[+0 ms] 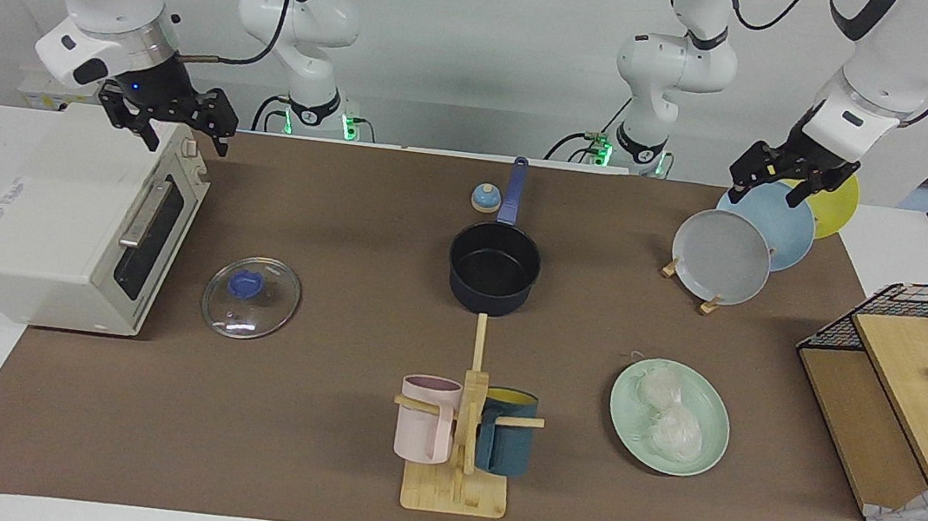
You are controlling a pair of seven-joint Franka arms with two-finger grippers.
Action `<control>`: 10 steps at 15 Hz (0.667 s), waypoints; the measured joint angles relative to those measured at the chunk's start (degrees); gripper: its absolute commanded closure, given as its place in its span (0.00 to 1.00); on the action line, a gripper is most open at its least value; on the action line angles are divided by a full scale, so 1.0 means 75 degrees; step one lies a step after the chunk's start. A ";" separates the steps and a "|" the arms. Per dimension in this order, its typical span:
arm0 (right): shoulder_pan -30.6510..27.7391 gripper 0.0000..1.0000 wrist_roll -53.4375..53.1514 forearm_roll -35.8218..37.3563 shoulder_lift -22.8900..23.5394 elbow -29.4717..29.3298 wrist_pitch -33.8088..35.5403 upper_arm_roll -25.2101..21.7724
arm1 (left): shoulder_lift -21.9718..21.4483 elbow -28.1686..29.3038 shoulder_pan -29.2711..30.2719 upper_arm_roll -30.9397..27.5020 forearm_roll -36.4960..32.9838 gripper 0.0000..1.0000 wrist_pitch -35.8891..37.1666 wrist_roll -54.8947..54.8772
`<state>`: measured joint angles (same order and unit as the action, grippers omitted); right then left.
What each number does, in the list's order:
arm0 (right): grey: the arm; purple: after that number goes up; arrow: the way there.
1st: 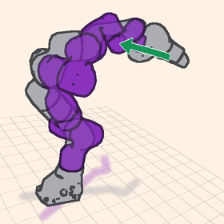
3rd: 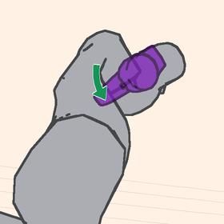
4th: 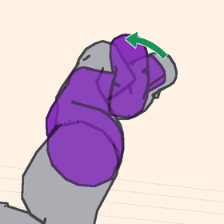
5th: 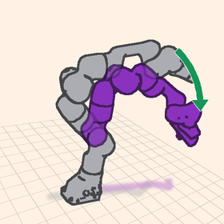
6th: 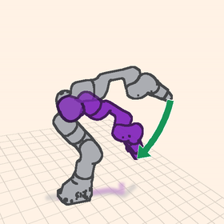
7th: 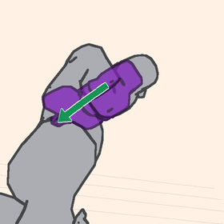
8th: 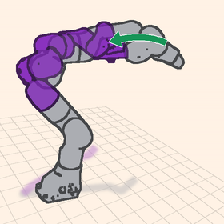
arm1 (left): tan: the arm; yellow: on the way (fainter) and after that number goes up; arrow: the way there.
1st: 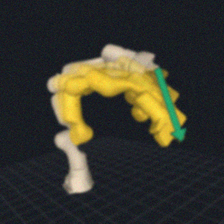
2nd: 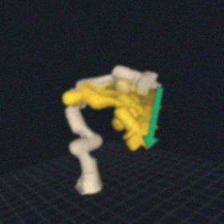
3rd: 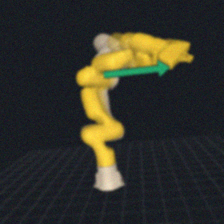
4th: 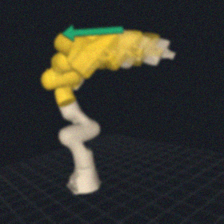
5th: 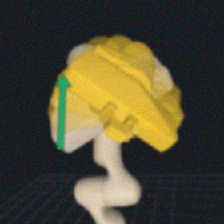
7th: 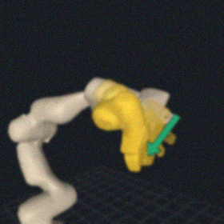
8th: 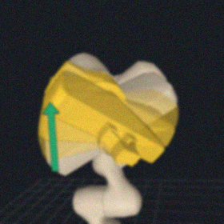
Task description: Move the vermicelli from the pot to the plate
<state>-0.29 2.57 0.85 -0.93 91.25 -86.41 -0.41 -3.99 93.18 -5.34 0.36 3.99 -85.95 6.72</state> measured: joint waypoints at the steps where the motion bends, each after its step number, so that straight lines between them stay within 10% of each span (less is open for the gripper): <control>1: 0.0001 0.00 0.0000 0.0000 0.0000 0.0000 0.0000 0.0001 | 0.0023 -0.0040 0.0076 0.0130 -0.0027 0.00 0.0004 0.0017; 10: 0.0007 0.00 0.0000 0.0000 0.0000 -0.0005 0.0000 0.0023 | 0.0124 -0.0246 0.0091 0.0224 -0.0310 0.00 0.0088 0.0024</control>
<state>-0.24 2.57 0.85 -0.93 91.21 -86.41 -0.24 -3.06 91.34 -4.66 2.04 1.66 -85.28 6.89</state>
